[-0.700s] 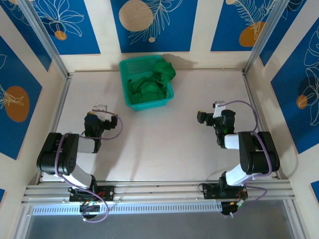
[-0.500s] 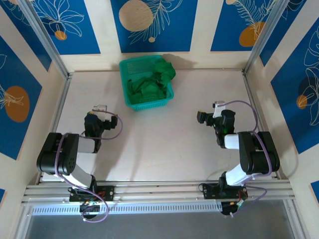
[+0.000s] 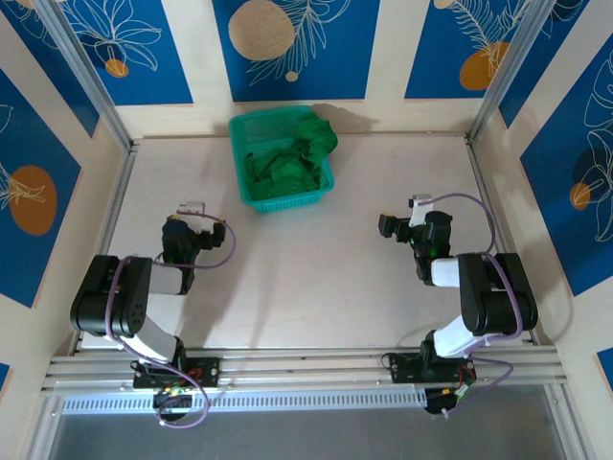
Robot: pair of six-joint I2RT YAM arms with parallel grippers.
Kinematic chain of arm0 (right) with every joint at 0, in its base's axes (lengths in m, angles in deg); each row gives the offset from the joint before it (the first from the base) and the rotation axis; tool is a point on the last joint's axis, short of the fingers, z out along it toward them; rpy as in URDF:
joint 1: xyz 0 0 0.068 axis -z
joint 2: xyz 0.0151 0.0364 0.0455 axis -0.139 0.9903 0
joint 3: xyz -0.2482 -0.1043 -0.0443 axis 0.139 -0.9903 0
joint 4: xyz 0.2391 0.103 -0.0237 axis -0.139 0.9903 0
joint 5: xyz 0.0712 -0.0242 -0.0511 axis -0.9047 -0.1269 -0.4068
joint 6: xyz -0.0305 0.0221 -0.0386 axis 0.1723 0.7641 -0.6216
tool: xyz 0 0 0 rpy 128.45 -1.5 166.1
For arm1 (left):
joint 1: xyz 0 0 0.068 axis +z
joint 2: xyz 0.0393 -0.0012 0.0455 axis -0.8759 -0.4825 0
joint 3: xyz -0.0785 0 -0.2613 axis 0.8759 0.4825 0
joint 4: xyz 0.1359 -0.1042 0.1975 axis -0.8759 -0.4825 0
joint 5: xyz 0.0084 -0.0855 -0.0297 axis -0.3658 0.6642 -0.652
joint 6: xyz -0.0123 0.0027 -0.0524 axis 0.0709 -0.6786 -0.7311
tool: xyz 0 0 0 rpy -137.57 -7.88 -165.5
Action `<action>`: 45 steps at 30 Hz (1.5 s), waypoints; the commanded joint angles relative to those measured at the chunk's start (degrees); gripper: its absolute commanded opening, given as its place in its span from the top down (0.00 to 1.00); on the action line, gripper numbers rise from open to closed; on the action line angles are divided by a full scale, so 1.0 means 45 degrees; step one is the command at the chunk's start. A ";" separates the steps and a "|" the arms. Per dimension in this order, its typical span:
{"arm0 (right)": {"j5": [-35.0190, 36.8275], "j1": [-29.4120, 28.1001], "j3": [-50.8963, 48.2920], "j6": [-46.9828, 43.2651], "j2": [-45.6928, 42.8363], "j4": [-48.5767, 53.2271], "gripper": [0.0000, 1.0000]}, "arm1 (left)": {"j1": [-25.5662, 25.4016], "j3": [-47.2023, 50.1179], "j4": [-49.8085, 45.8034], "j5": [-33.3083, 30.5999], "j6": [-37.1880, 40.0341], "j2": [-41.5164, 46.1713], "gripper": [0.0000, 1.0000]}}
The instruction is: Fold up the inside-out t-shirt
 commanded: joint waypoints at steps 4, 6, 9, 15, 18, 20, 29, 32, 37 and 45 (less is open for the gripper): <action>-0.0281 0.0067 0.0206 -0.0205 -0.0060 -0.0031 0.01 | 0.0100 0.0163 0.0495 -0.0615 -0.0400 0.0030 0.01; -0.0281 0.0069 0.0191 -0.0194 -0.0080 -0.0050 0.01 | 0.0100 0.0215 0.0556 -0.0589 -0.0400 0.0046 0.00; 0.0362 0.0005 0.0471 0.0114 -0.0875 0.0883 0.01 | 0.0007 0.0254 -0.0085 -0.0493 -0.0185 0.1014 0.01; -0.0284 0.0489 0.5038 0.3817 -0.3786 1.1121 0.01 | -0.0095 -0.3772 -1.0055 -0.1757 -0.2707 0.5300 0.00; 0.1302 -0.1975 0.5725 0.1736 -0.3655 1.0731 0.00 | -0.0085 -0.5364 -1.3576 -0.2572 -0.6205 0.5985 0.01; 0.1803 -0.3372 0.6993 0.1393 -0.2901 1.1362 0.01 | -0.0037 -0.6143 -1.5264 -0.1795 -0.6917 0.6235 0.01; 0.1900 -0.6843 1.3538 0.1560 0.3490 1.2925 0.01 | -0.0046 -0.5922 -1.5910 0.2449 -0.7389 0.6591 0.01; 0.2774 -0.7078 1.6444 0.1682 0.5976 1.4032 0.01 | -0.0056 -0.5695 -1.5869 0.3409 -0.7621 0.6518 0.00; 0.2951 -0.7110 2.0711 0.2893 0.9465 1.6040 0.01 | -0.0073 -0.5206 -1.5807 0.4100 -0.8212 0.6652 0.01; 0.3374 -0.7391 2.6172 0.4227 1.3436 1.8335 0.01 | -0.0070 -0.5015 -1.6748 0.3777 -0.8215 0.6606 0.01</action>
